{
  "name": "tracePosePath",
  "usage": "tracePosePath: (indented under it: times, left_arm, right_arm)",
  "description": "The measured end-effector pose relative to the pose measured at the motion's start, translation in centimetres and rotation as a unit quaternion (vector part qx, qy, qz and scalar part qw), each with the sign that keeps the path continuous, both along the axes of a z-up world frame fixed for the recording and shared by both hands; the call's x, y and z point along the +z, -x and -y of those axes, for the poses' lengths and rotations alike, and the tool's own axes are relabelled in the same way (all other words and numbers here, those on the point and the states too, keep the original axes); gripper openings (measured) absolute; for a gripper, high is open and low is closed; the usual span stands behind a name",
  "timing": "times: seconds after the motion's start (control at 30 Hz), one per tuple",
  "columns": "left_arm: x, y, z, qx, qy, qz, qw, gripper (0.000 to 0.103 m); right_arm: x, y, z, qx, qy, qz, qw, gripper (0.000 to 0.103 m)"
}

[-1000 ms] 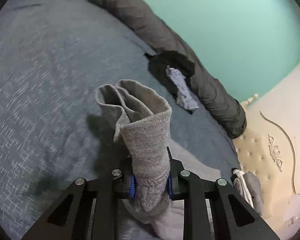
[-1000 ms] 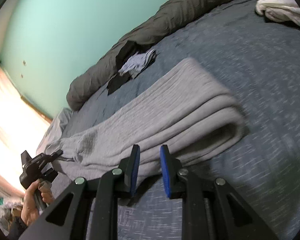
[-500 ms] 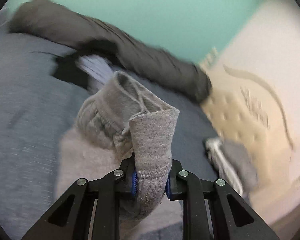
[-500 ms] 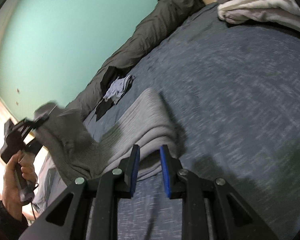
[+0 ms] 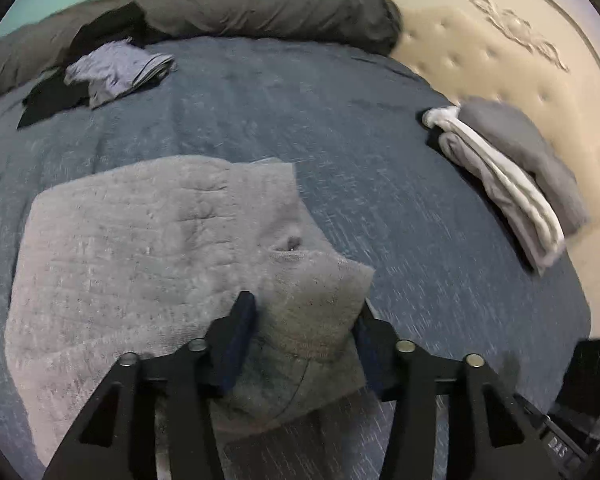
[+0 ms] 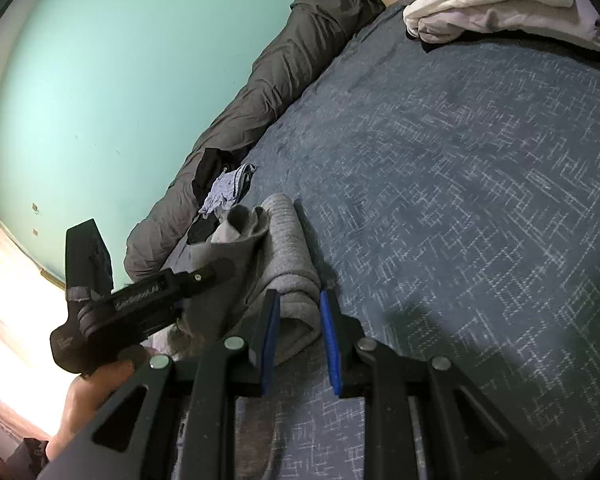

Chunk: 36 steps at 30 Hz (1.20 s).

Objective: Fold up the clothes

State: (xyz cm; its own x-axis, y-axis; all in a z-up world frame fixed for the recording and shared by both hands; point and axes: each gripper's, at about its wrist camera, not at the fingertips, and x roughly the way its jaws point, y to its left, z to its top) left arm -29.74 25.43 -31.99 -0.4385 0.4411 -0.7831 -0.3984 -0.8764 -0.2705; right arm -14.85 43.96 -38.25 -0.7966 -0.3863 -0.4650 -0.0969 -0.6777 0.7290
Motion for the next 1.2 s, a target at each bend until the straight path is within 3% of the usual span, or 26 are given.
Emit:
tracePosePath:
  times: [0.13, 0.23, 0.3, 0.4, 0.5, 0.57, 0.6, 0.93, 0.97, 1.1, 1.2]
  left_arm:
    - [3.5, -2.1, 1.3, -0.015, -0.029, -0.037, 0.9988, 0.073]
    - [5.9, -3.3, 4.2, -0.005, -0.049, -0.058, 0.9971, 0.076]
    - [6.2, -3.6, 6.2, 0.004, -0.043, -0.06, 0.9973, 0.077]
    - [5.0, -3.7, 9.4, 0.032, 0.001, -0.063, 0.9975, 0.077]
    - [3.2, -3.8, 12.4, 0.058, 0.017, -0.054, 0.9968, 0.077]
    - [2.1, -4.0, 13.9, 0.071, 0.028, -0.051, 0.9958, 0.077]
    - [1.6, -4.0, 14.6, 0.078, 0.033, -0.049, 0.9952, 0.077]
    - [-2.3, -4.5, 15.1, 0.041, 0.014, -0.023, 0.9988, 0.078]
    - [-2.5, -4.6, 15.0, 0.036, 0.015, -0.022, 0.999, 0.078]
    - [-3.4, -4.7, 15.0, 0.024, 0.019, -0.021, 0.9993, 0.08]
    - [-3.6, -4.8, 14.9, 0.021, 0.023, -0.019, 0.9993, 0.081]
  right_arm:
    - [0.2, 0.2, 0.3, 0.001, 0.002, -0.003, 1.0, 0.02]
    - [0.5, 0.2, 0.3, 0.0, 0.003, -0.006, 1.0, 0.02]
    - [0.6, 0.4, 0.3, 0.0, 0.01, -0.008, 1.0, 0.02]
    - [1.0, 1.0, 1.0, 0.005, 0.017, -0.02, 1.0, 0.025]
    - [1.4, 2.1, 2.1, 0.016, 0.022, -0.029, 0.999, 0.028]
    - [1.7, 3.0, 3.0, 0.025, 0.023, -0.034, 0.999, 0.038]
    - [1.7, 3.4, 3.6, 0.028, 0.024, -0.032, 0.999, 0.05]
    - [1.3, 7.0, 7.6, 0.053, 0.001, -0.007, 0.999, 0.051]
    - [1.1, 7.1, 7.6, 0.051, -0.001, -0.004, 0.999, 0.05]
    - [0.2, 7.4, 6.3, 0.037, 0.011, 0.001, 0.999, 0.011]
    - [-0.3, 7.5, 5.8, 0.029, 0.015, 0.002, 0.999, 0.001]
